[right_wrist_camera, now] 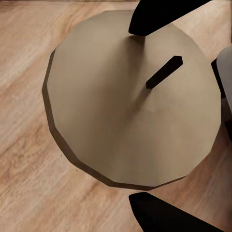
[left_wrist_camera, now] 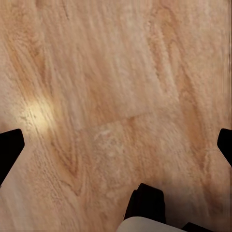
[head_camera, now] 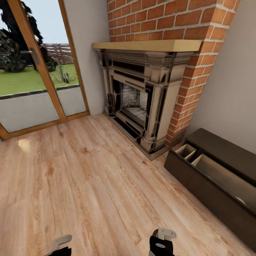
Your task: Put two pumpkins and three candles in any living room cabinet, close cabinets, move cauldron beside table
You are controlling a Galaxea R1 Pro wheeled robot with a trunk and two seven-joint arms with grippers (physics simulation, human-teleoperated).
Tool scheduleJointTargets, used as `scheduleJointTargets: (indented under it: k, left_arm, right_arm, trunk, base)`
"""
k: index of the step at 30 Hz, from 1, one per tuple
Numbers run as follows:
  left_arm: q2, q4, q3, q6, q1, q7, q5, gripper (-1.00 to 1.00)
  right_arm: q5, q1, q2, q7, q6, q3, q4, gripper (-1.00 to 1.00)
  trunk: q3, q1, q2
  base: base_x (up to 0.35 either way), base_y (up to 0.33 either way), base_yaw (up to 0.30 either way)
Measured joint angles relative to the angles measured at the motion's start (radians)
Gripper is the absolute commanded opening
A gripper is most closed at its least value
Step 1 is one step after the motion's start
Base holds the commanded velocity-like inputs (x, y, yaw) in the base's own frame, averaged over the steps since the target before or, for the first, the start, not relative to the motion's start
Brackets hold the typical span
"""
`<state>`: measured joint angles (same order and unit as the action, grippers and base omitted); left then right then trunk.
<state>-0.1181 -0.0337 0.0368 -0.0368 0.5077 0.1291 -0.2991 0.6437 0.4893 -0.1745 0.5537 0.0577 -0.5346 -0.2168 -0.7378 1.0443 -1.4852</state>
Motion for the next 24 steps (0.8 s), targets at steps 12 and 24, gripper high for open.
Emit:
scheduleJointTargets:
  k: [12, 24]
  left_arm:
    - [0.000, 0.000, 0.000, 0.000, 0.000, 0.000, 0.000, 1.00]
    - [0.000, 0.000, -0.001, -0.002, 0.000, 0.000, -0.001, 1.00]
  right_arm:
    - [0.001, 0.000, 0.000, 0.001, 0.000, 0.001, 0.000, -1.00]
    - [0.001, 0.000, 0.000, 0.002, -0.001, 0.003, 0.001, -1.00]
  trunk:
    - [0.000, 0.000, 0.000]
    - [0.000, 0.000, 0.000]
  base:
    - [0.000, 0.000, -0.280]
    - [0.004, 0.020, -0.280]
